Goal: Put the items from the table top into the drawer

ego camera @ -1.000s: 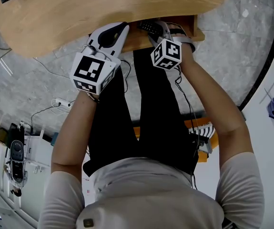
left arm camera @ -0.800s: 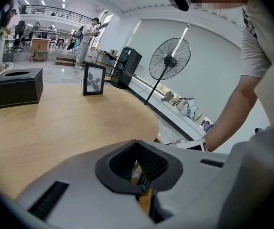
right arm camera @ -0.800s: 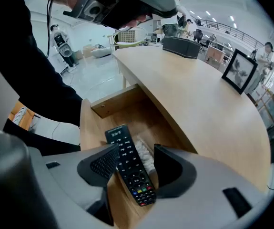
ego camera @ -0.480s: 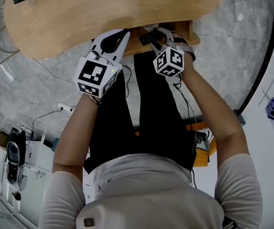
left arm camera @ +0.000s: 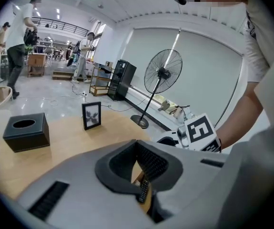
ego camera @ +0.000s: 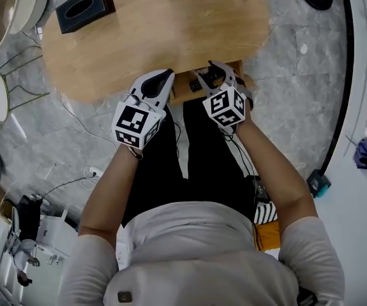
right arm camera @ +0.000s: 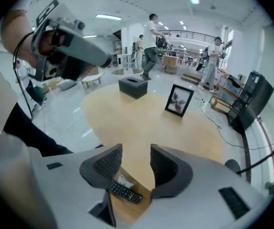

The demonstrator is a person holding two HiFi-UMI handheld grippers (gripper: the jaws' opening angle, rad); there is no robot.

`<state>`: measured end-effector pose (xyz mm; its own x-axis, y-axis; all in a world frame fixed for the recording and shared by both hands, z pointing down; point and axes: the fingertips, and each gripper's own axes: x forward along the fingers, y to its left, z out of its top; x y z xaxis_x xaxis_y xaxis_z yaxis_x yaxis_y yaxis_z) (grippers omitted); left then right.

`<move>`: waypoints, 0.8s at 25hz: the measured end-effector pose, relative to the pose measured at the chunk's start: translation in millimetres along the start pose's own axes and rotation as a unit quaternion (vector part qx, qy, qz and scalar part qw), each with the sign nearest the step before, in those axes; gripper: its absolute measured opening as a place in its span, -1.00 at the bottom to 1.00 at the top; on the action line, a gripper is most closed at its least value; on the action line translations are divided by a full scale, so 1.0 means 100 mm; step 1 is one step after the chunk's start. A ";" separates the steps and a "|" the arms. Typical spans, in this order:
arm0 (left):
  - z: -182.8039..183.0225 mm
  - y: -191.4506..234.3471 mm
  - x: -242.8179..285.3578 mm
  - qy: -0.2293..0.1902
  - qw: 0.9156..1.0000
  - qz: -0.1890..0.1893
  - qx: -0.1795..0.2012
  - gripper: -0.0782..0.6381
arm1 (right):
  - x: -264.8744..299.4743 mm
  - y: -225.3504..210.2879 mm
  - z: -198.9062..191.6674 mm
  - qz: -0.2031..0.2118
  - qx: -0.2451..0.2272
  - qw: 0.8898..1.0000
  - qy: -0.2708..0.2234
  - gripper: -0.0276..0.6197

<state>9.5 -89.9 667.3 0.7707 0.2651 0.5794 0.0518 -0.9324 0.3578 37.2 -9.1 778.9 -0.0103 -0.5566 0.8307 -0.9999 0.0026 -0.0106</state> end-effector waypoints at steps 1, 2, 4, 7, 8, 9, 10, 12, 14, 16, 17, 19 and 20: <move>0.11 -0.04 -0.07 -0.004 1.000 0.000 0.000 -0.76 | -0.14 -0.06 0.16 -0.010 0.012 1.000 -0.014 -0.30; 0.22 -0.09 -0.14 -0.008 1.000 0.000 0.000 -0.76 | -0.30 -0.12 0.32 -0.019 0.023 0.999 -0.028 -0.35; 0.48 -0.18 -0.30 -0.018 1.000 -0.002 0.004 -0.76 | -0.63 -0.22 0.66 -0.033 0.044 0.997 -0.058 -0.44; 0.87 -0.36 -0.54 -0.029 0.999 -0.005 0.025 -0.76 | -1.10 -0.30 1.13 -0.043 0.069 0.992 -0.099 -0.54; 1.00 -0.44 -0.63 -0.033 0.999 -0.006 0.033 -0.76 | -1.28 -0.31 1.27 -0.046 0.073 0.990 -0.111 -0.58; 1.15 -0.52 -0.73 -0.040 0.998 -0.007 0.041 -0.76 | -1.47 -0.32 1.41 -0.049 0.074 0.988 -0.125 -0.61; 1.31 -0.60 -0.82 -0.049 0.998 -0.008 0.048 -0.76 | -1.66 -0.35 1.57 -0.054 0.072 0.986 -0.141 -0.64; 1.65 -0.73 -1.02 -0.071 0.995 -0.006 0.064 -0.76 | -2.04 -0.40 1.87 -0.063 0.066 0.980 -0.176 -0.71; 1.91 -0.87 -1.23 -0.087 0.993 -0.001 0.081 -0.76 | -2.38 -0.41 2.09 -0.067 0.065 0.974 -0.204 -0.77; 2.11 -0.99 -1.41 -0.101 0.990 0.004 0.096 -0.76 | -2.67 -0.43 2.23 -0.070 0.062 0.970 -0.222 -0.80; 2.21 -1.04 -1.48 -0.110 0.989 0.006 0.102 -0.76 | -2.80 -0.44 2.30 -0.074 0.060 0.968 -0.231 -0.80; 2.42 -1.10 -1.62 -0.130 0.985 0.012 0.115 -0.76 | -3.06 -0.49 2.49 -0.084 0.054 0.962 -0.255 -0.82; 2.51 -1.11 -1.68 -0.141 0.983 0.017 0.119 -0.76 | -3.19 -0.52 2.59 -0.090 0.051 0.957 -0.269 -0.82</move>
<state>33.8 -92.7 346.2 0.9182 0.1863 0.3497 0.1451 -0.9793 0.1409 93.2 -47.1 369.8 0.1928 -0.8883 0.4168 -0.9795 -0.1992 0.0287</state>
